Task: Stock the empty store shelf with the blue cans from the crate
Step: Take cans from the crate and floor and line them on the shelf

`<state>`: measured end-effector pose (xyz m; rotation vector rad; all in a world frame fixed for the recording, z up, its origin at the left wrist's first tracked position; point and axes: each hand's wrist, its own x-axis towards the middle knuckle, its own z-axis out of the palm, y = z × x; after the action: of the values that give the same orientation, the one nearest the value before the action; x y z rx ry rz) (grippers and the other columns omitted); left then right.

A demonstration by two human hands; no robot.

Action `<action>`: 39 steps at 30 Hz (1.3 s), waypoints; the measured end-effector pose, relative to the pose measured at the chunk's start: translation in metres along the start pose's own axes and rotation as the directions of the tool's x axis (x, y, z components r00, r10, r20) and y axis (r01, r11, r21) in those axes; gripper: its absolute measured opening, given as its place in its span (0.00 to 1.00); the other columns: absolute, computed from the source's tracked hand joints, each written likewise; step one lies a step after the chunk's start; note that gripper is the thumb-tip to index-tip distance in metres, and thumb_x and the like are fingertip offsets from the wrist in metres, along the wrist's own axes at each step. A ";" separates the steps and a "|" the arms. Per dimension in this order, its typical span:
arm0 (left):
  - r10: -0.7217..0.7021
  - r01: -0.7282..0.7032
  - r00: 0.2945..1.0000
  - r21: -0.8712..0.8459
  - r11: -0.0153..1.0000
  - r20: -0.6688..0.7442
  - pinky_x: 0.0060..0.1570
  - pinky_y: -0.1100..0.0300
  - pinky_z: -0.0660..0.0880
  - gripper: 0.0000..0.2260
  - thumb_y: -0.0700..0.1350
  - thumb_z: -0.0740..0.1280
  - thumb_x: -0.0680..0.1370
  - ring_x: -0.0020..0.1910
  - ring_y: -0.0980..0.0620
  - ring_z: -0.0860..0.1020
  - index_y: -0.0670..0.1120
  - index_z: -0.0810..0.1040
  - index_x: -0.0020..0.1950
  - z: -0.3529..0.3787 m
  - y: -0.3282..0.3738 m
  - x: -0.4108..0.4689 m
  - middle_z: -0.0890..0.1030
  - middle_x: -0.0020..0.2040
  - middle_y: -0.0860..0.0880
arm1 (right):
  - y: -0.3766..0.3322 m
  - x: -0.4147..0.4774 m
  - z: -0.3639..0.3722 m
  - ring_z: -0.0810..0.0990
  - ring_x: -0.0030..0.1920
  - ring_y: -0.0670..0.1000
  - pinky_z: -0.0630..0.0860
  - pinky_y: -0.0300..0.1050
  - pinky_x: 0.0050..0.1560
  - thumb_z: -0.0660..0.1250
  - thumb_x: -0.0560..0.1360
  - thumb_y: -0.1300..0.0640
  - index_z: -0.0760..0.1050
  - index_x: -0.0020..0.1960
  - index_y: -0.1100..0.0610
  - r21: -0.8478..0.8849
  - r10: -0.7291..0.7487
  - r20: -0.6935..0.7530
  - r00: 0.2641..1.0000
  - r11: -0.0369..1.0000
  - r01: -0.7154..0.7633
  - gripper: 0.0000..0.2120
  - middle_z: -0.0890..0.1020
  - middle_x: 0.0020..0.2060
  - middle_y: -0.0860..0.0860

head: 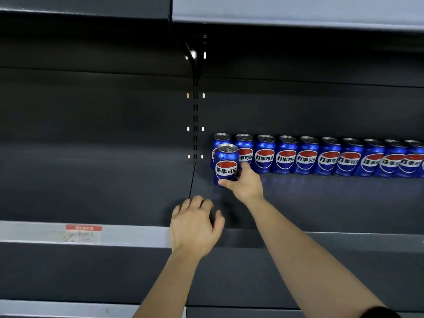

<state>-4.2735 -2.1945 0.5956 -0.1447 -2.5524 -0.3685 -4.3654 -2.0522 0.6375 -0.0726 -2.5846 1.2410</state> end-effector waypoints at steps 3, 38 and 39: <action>0.003 -0.003 1.000 0.004 1.000 0.001 0.50 0.56 0.70 0.20 0.58 0.51 0.74 0.44 0.52 0.76 0.52 0.80 0.46 0.000 0.000 0.000 0.78 0.45 0.55 | 0.000 0.000 0.003 0.79 0.60 0.53 0.78 0.52 0.58 0.78 0.67 0.49 0.67 0.67 0.54 -0.054 -0.009 -0.016 1.000 0.999 0.008 0.33 0.79 0.61 0.51; -0.038 0.041 0.987 -0.020 0.999 0.157 0.55 0.50 0.66 0.15 0.54 0.57 0.79 0.57 0.46 0.72 0.49 0.76 0.59 -0.023 0.016 -0.009 0.76 0.58 0.49 | 0.029 -0.074 -0.064 0.81 0.55 0.49 0.75 0.40 0.56 0.69 0.75 0.56 0.78 0.61 0.55 -0.058 -0.064 0.049 0.997 0.996 0.067 0.14 0.83 0.55 0.50; -0.039 0.044 0.990 -0.034 0.998 0.132 0.56 0.50 0.66 0.14 0.54 0.58 0.79 0.57 0.46 0.72 0.49 0.76 0.59 -0.027 0.024 -0.015 0.76 0.58 0.48 | 0.032 -0.082 -0.072 0.82 0.53 0.48 0.76 0.41 0.57 0.69 0.75 0.56 0.80 0.57 0.54 -0.050 -0.077 0.030 0.997 0.996 0.079 0.12 0.84 0.52 0.49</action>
<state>-4.2426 -2.1801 0.6146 -0.1335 -2.6832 -0.4359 -4.2704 -1.9907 0.6373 0.0354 -2.6161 1.1570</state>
